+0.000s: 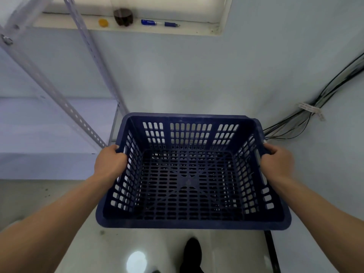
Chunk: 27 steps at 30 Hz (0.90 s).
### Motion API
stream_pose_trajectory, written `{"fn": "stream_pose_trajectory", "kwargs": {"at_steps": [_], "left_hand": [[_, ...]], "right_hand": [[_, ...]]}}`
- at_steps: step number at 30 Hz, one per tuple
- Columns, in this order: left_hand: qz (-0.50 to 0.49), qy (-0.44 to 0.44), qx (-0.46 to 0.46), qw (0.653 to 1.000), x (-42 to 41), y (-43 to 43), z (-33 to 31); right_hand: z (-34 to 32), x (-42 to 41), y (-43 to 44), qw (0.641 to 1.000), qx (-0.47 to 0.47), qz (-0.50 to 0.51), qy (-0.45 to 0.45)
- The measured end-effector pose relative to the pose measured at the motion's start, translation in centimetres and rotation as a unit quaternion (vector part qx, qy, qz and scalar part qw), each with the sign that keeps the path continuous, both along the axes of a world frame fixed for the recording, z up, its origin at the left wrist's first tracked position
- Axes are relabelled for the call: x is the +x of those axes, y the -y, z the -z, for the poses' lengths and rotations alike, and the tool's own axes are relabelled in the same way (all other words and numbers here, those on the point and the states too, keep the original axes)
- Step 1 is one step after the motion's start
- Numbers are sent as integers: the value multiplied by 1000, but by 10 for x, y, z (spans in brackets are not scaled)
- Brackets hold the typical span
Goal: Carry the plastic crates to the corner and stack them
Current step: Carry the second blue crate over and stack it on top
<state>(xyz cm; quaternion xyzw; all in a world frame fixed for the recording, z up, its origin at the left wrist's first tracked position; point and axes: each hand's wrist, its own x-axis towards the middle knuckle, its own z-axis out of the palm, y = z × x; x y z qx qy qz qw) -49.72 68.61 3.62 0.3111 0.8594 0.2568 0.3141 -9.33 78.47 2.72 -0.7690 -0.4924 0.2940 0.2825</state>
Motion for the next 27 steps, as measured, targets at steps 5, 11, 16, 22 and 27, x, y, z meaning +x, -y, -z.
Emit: {"fn": "stream_pose_trajectory", "kwargs": {"at_steps": [5, 11, 16, 22, 27], "left_hand": [[-24, 8, 22, 999, 2, 11, 1], [-44, 28, 45, 998, 2, 19, 5], [-75, 26, 83, 993, 7, 24, 8], [-104, 9, 110, 988, 4, 25, 12], [-120, -4, 110, 987, 8, 18, 10]], "right_hand": [[4, 1, 7, 1000, 13, 22, -13], [5, 0, 10, 999, 28, 24, -17], [6, 1, 13, 998, 45, 35, -6], [8, -2, 8, 998, 41, 43, -14], [4, -7, 5, 997, 39, 59, -19]]}}
